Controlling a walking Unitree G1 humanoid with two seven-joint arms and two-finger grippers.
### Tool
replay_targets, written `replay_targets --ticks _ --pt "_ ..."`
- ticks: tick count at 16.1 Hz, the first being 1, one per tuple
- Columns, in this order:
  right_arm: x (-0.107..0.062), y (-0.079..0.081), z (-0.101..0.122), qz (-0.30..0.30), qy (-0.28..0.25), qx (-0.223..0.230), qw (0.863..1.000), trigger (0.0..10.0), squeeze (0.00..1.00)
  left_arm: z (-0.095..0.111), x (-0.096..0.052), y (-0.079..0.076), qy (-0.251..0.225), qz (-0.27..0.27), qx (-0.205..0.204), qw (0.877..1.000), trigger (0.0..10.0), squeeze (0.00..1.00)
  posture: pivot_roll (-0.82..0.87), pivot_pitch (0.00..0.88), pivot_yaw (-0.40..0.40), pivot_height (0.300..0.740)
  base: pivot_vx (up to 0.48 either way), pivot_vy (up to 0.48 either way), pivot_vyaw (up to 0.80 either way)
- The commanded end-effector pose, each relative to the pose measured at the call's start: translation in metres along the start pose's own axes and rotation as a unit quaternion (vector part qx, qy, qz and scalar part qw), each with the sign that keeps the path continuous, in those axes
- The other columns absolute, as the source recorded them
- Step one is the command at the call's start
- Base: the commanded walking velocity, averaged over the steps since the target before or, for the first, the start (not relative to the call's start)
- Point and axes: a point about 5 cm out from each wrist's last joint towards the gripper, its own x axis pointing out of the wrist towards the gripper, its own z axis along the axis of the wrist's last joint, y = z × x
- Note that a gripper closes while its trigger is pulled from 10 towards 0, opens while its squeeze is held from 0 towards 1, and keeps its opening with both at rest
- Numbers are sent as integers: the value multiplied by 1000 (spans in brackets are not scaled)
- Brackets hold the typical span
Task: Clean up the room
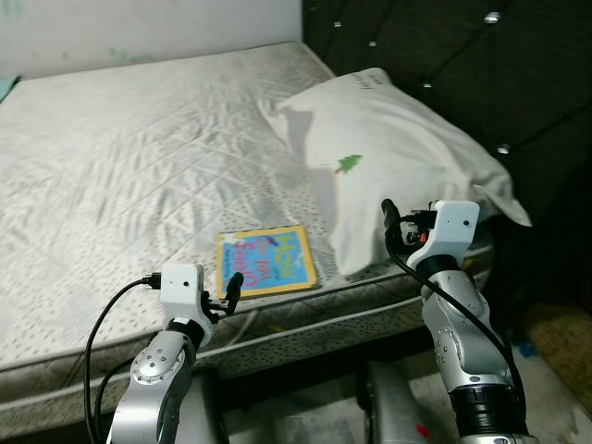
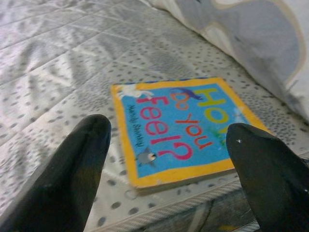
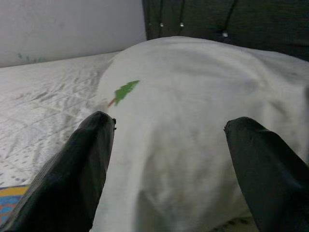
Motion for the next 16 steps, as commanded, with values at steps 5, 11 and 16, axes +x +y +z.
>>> replay_targets --ticks 5,11,16 --pt "3 2 0 1 1 6 1000 10000 0 2 -2 4 -1 9 7 1000 10000 0 -64 0 53 525 0 0 -538" --pt "3 2 0 1 1 6 1000 10000 0 2 -2 4 -1 9 7 1000 10000 0 -64 0 53 525 0 0 -538" --pt "6 0 1 -11 -12 9 1000 10000 0 6 7 -9 -17 28 -6 999 10000 0 -69 0 69 525 0 0 -540"
